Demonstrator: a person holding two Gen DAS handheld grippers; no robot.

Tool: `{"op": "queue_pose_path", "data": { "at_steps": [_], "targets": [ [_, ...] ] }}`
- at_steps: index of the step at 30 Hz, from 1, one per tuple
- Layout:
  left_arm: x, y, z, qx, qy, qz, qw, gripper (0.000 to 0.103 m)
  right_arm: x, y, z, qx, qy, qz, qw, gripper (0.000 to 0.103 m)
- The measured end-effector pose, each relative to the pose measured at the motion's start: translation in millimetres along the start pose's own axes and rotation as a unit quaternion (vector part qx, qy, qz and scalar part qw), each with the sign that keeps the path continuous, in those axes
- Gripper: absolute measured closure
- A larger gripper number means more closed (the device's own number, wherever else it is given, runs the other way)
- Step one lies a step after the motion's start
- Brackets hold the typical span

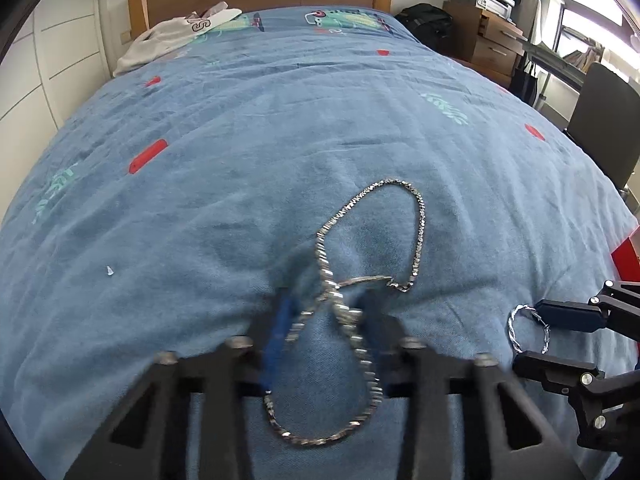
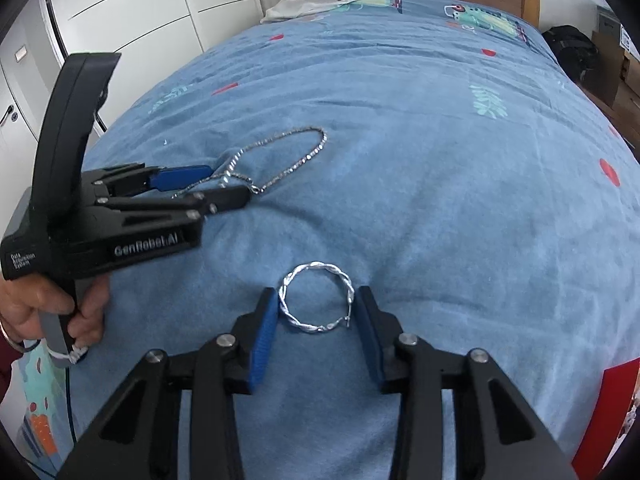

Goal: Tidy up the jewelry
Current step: 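Grasp the silver pearl chain with the left tool while the right tool grasps the twisted hoop, then carry the chain and twisted hoop into the red box and open both tools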

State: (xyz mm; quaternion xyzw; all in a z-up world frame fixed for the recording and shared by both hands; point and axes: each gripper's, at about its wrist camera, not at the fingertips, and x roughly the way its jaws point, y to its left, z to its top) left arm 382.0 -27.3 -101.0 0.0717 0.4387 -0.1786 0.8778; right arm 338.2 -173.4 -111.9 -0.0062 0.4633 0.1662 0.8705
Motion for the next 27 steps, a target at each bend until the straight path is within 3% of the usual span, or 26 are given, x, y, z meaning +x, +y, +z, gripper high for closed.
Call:
{"op": "queue_pose_path", "data": {
  "at_steps": [2, 14, 19, 27],
  "targets": [
    [-2.6, 0.4, -0.3, -0.002, 0.001, -0.001, 1.0, 0.092, -1.3, 2.8, -1.5, -0.012, 0.003, 0.0, 1.0, 0.066],
    [-59.3, -18.0, -24.2, -0.008, -0.001, -0.01, 0.9999, 0.093, -57.3, 3.3, -35.0, 0.006, -0.004, 0.007, 1.0, 0.066],
    [-105.9, -47.6, -17.8, 0.017, -0.03, -0.024, 0.9991, 0.093, -111.3, -5.4, -47.1, 0.019, -0.031, -0.013, 0.999, 0.066],
    [-183.9, -124.0, 1.5, 0.05, -0.088, -0.087, 0.9911, 0.093, -217.1, -48.7, -75.8, 0.051, -0.074, -0.077, 0.993, 0.066]
  ]
}}
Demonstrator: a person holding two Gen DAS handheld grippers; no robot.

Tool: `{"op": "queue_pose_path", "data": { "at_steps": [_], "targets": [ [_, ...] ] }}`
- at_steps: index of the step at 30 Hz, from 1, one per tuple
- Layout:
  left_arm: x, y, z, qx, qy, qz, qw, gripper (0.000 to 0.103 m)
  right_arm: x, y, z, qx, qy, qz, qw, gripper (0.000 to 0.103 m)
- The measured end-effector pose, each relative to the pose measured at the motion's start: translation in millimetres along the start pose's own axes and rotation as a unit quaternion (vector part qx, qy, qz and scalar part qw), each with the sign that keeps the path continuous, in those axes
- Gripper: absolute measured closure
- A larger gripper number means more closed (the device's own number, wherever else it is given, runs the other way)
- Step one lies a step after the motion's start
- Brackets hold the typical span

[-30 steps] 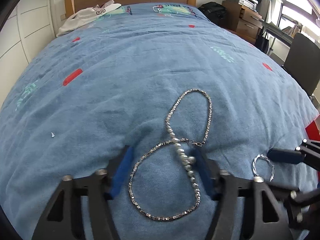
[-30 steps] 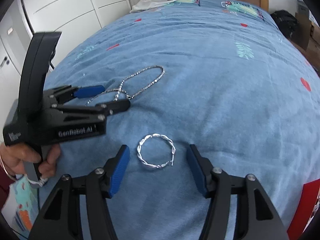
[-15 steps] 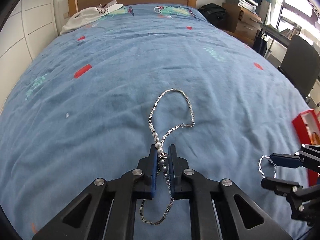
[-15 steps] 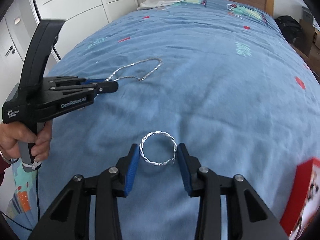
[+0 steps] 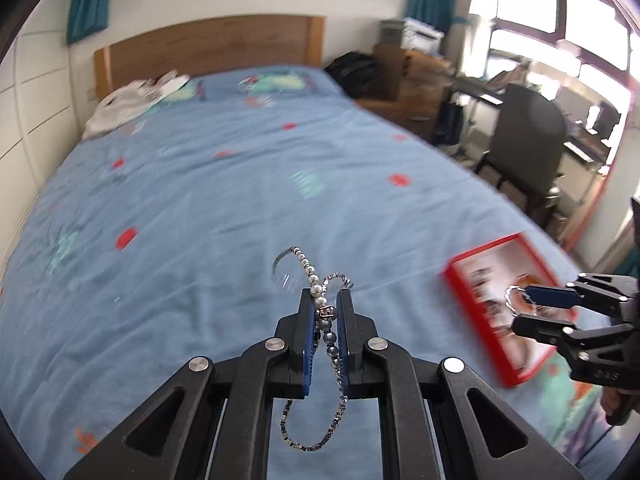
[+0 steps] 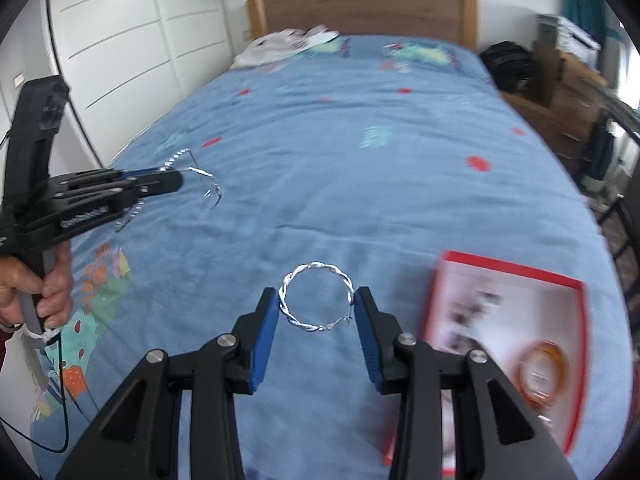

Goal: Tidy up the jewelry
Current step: 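Carry the chain and twisted hoop into the red box and open both tools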

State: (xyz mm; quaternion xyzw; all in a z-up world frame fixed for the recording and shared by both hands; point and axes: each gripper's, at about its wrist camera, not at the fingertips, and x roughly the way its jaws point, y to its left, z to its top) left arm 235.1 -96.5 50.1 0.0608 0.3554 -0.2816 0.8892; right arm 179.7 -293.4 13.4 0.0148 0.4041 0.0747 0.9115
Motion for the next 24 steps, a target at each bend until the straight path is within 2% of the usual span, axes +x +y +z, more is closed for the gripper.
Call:
{"op": "queue_pose_path", "data": {
  "at_steps": [6, 12, 17, 24],
  "targets": [
    [-12.9, -74.2, 24.7, 0.019, -0.02, -0.05, 0.9984, 0.093, -64.0, -60.8, -12.2, 0.027, -0.021, -0.051, 0.998, 0.066],
    [19.5, -140.9, 38.2, 0.031, -0.006, -0.093, 0.9952, 0.093, -88.7, -116.4, -24.1, 0.053, -0.03, -0.073, 0.996, 0.066],
    [69.7, -182.2, 36.7, 0.041, 0.027, -0.111, 0.9926, 0.093, -70.7, -153.2, -35.2, 0.067, -0.021, -0.066, 0.995, 0.066],
    [135.6, -207.2, 23.5, 0.052, 0.074, -0.105, 0.9904, 0.093, -5.7, -188.5, -38.0, 0.062, 0.012, -0.043, 0.997, 0.066]
  ]
}}
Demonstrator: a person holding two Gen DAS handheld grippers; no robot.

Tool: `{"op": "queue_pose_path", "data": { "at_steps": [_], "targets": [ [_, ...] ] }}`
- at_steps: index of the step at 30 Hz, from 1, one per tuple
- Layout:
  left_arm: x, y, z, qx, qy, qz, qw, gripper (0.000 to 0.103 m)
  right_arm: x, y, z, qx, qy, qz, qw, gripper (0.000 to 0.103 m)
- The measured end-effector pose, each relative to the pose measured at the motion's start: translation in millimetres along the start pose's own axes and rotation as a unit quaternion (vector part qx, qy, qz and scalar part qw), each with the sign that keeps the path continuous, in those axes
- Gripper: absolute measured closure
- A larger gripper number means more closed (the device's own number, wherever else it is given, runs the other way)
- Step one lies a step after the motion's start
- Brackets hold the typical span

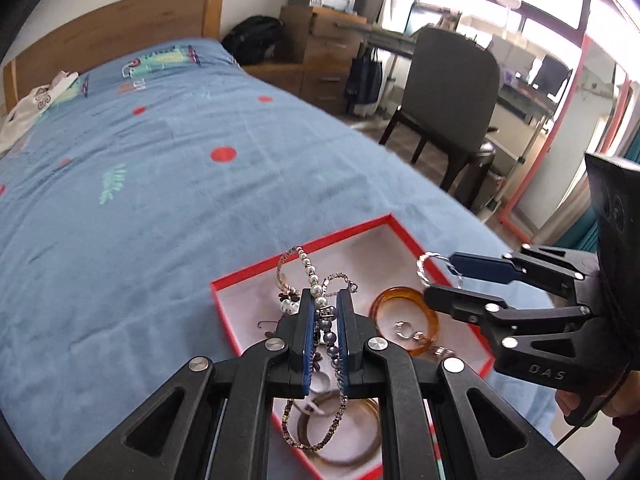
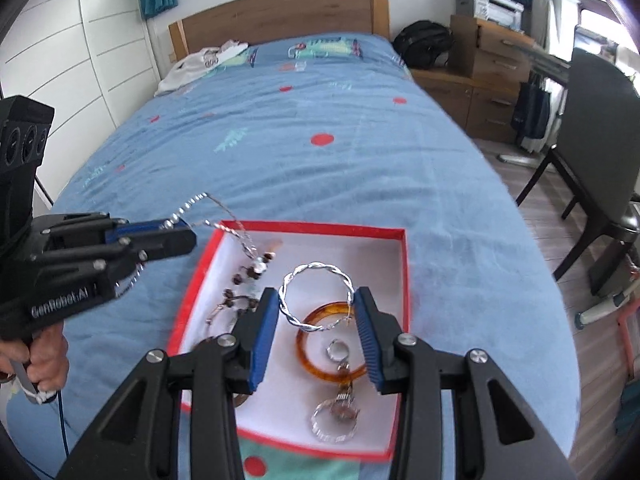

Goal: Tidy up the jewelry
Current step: 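Carry the chain and twisted hoop into the red box and open both tools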

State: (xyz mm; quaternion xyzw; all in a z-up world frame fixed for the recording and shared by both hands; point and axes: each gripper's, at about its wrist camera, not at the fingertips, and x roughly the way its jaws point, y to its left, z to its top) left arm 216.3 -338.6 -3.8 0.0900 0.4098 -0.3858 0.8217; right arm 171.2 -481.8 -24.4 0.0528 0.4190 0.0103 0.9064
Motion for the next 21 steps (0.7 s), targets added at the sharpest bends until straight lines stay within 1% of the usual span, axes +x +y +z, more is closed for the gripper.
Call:
{"op": "queue_pose_path", "data": {
  "at_steps": [6, 12, 18, 21],
  "targets": [
    [39.8, 7.4, 3.0, -0.004, 0.021, 0.011, 0.9997, 0.093, 50.4, -14.4, 1.6, -0.006, 0.027, 0.019, 0.999, 0.066],
    [65.0, 14.5, -3.4, -0.005, 0.039, 0.018, 0.9991, 0.093, 82.0, -23.0, -2.0, -0.007, 0.049, 0.023, 0.998, 0.066],
    [82.3, 18.8, -14.6, -0.017, 0.058, 0.009, 0.9981, 0.093, 88.7, -18.6, -4.8, -0.027, 0.055, 0.019, 0.998, 0.065],
    [82.3, 18.1, -15.0, -0.019, 0.056, 0.007, 0.9982, 0.093, 89.3, -17.7, -5.4, -0.033, 0.058, 0.015, 0.998, 0.064]
  ]
}}
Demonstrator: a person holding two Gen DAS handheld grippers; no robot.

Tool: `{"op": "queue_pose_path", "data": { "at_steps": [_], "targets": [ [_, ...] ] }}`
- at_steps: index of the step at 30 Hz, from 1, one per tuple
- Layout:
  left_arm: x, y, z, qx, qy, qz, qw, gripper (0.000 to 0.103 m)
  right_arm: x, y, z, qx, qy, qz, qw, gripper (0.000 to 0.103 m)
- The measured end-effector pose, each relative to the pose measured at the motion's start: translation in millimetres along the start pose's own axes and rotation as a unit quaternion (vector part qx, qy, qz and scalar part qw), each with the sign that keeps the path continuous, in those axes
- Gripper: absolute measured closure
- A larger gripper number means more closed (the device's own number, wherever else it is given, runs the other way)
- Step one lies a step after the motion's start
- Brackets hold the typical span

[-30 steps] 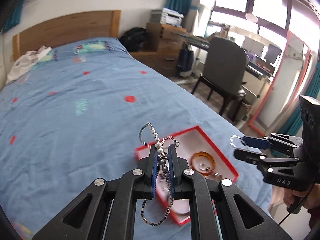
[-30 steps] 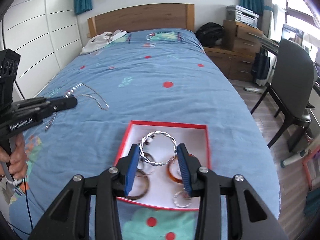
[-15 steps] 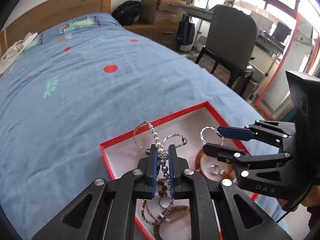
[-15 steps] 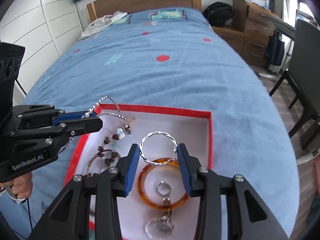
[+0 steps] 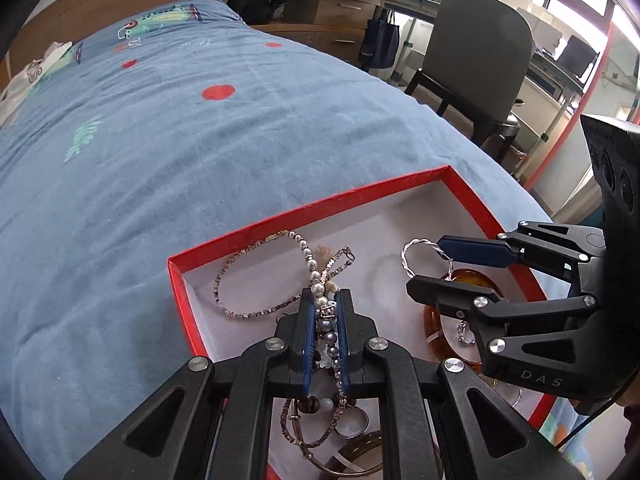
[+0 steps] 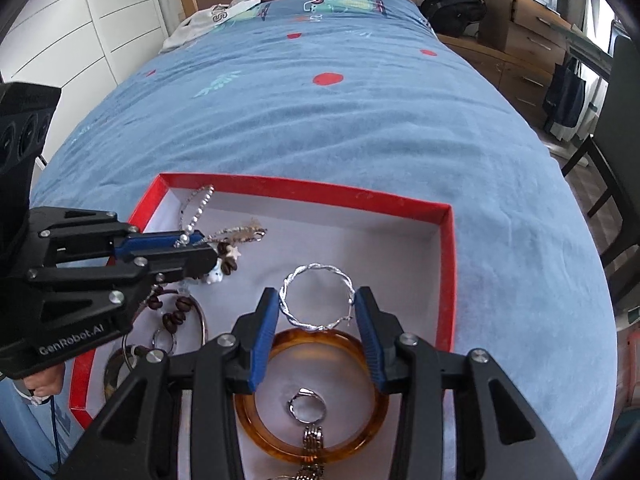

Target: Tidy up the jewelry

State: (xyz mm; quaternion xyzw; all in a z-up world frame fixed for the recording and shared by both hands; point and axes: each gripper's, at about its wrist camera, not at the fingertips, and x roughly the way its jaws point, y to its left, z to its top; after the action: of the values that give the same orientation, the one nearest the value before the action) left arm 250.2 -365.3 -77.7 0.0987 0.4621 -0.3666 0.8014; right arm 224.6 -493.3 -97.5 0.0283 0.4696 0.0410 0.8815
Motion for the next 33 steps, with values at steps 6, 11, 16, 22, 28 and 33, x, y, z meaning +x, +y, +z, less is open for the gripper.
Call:
{"op": "queue_pose_path", "data": {
  "at_steps": [6, 11, 16, 22, 28, 33],
  "targets": [
    [-3.2, 4.0, 0.7, -0.008, 0.003, 0.003, 1.0, 0.092, -0.4, 1.7, 0.8, -0.007, 0.004, -0.005, 1.0, 0.064],
    [-6.9, 5.2, 2.4, -0.009, 0.0, 0.008, 0.9999, 0.088, -2.7, 2.7, 0.7, -0.009, 0.008, -0.008, 1.0, 0.06],
    [-11.6, 6.0, 3.9, -0.009, -0.003, 0.01, 0.9999, 0.076, -8.2, -1.6, 0.2, -0.004, 0.006, -0.01, 1.0, 0.058],
    [-23.4, -0.3, 1.4, -0.005, -0.01, 0.012, 0.9999, 0.062, -24.4, -1.9, -3.9, -0.004, 0.003, -0.015, 1.0, 0.058],
    [-48.6, -8.7, -6.4, -0.015, -0.021, 0.026, 0.9993, 0.054, -52.5, 3.1, -12.4, 0.004, -0.001, -0.027, 1.0, 0.058],
    [-78.7, -12.6, -19.4, -0.036, -0.038, 0.06, 0.9968, 0.044, -80.8, 13.1, -24.1, 0.017, -0.006, -0.043, 0.999, 0.058]
  ]
}}
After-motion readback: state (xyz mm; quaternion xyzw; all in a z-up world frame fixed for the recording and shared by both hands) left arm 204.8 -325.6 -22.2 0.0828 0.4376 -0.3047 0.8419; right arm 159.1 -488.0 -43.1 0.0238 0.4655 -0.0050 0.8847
